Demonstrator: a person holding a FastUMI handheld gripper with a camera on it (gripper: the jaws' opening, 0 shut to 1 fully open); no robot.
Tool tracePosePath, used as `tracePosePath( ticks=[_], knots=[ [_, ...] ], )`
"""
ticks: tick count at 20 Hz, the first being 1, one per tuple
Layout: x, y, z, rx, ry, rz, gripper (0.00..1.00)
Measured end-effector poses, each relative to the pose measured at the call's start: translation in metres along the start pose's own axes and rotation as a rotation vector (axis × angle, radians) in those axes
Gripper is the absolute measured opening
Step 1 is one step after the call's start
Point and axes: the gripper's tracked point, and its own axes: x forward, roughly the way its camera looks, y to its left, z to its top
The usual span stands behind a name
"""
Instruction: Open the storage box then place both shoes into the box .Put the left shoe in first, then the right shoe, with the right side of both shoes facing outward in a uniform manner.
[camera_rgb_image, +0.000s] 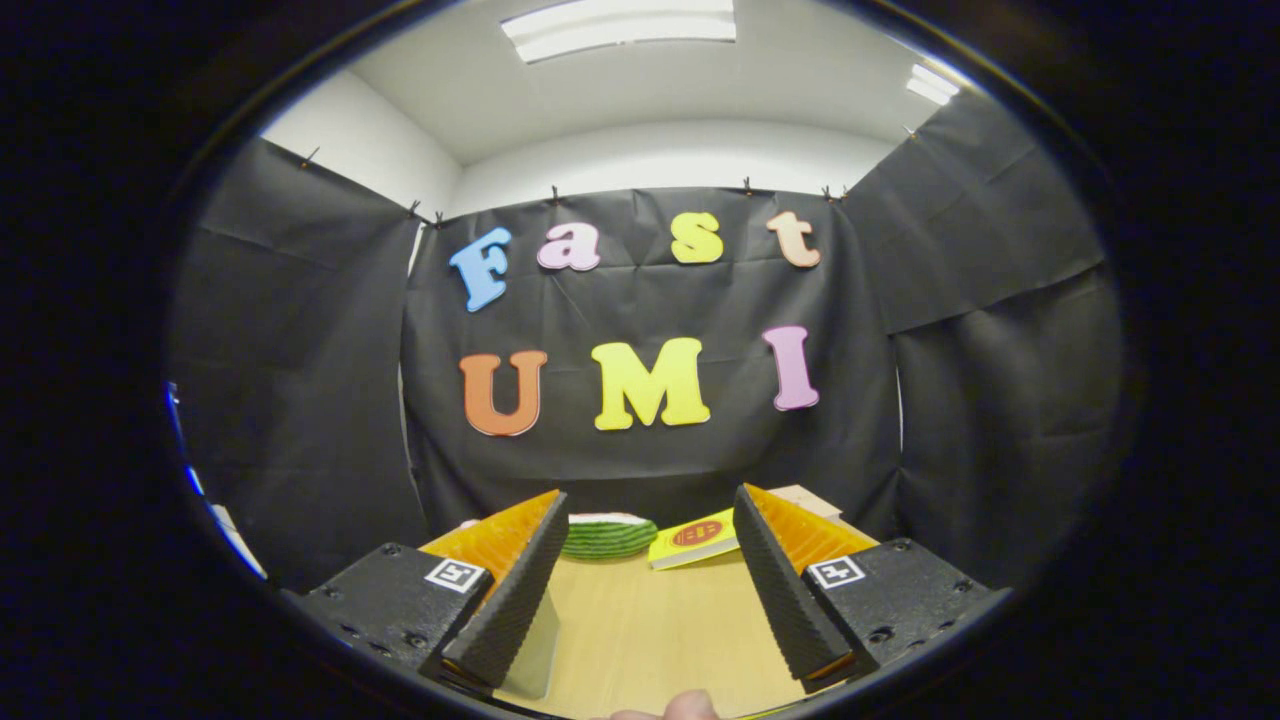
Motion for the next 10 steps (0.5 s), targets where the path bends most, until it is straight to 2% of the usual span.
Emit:
tracePosePath(
  ticks=[10],
  knots=[
    [-0.0055, 0.0081, 0.0036, -0.012, -0.023, 0.006, 1.0]
  ],
)
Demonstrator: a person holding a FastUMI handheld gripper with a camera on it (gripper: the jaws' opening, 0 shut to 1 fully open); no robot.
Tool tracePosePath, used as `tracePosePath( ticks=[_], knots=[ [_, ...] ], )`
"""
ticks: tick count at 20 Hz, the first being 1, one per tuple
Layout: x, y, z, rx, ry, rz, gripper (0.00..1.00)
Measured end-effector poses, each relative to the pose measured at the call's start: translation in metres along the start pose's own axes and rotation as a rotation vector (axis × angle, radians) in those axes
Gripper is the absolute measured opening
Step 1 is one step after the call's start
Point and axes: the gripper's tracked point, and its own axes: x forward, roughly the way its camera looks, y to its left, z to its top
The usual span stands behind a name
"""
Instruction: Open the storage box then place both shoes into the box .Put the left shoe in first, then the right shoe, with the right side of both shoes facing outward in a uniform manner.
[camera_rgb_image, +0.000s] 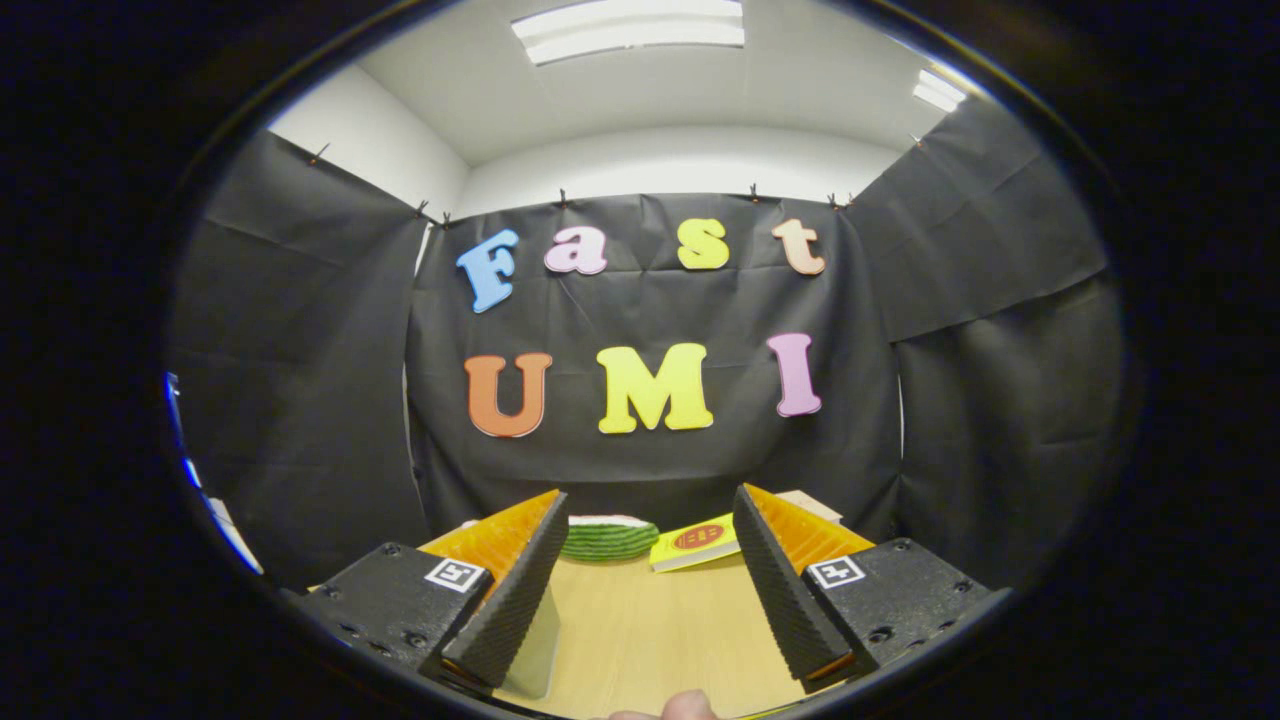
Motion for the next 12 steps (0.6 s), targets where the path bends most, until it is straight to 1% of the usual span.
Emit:
tracePosePath(
  ticks=[12],
  knots=[
    [0.0006, 0.0018, -0.0007, 0.012, 0.004, -0.007, 1.0]
  ],
)
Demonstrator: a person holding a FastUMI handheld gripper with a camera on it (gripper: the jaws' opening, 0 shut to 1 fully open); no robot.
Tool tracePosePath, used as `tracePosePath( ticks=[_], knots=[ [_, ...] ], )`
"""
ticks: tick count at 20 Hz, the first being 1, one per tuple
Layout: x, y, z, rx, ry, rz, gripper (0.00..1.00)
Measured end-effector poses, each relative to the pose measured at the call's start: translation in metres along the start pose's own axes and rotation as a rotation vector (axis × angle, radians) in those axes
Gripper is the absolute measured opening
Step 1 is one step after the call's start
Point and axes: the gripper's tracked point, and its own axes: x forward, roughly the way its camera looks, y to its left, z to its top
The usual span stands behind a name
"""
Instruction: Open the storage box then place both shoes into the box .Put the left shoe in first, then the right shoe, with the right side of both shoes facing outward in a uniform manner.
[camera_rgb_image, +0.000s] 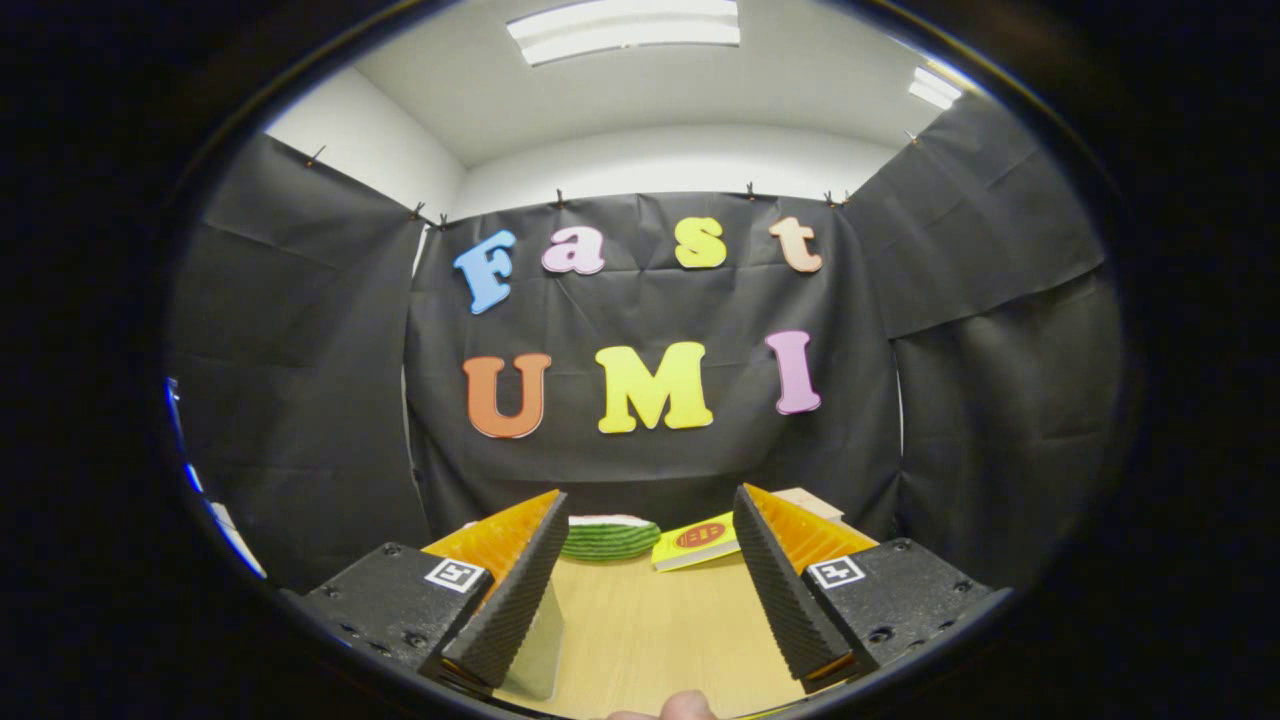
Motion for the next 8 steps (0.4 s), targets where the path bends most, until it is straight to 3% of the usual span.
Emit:
tracePosePath(
  ticks=[8],
  knots=[
    [0.0003, -0.0051, -0.0024, -0.004, 0.0, -0.018, 1.0]
  ],
)
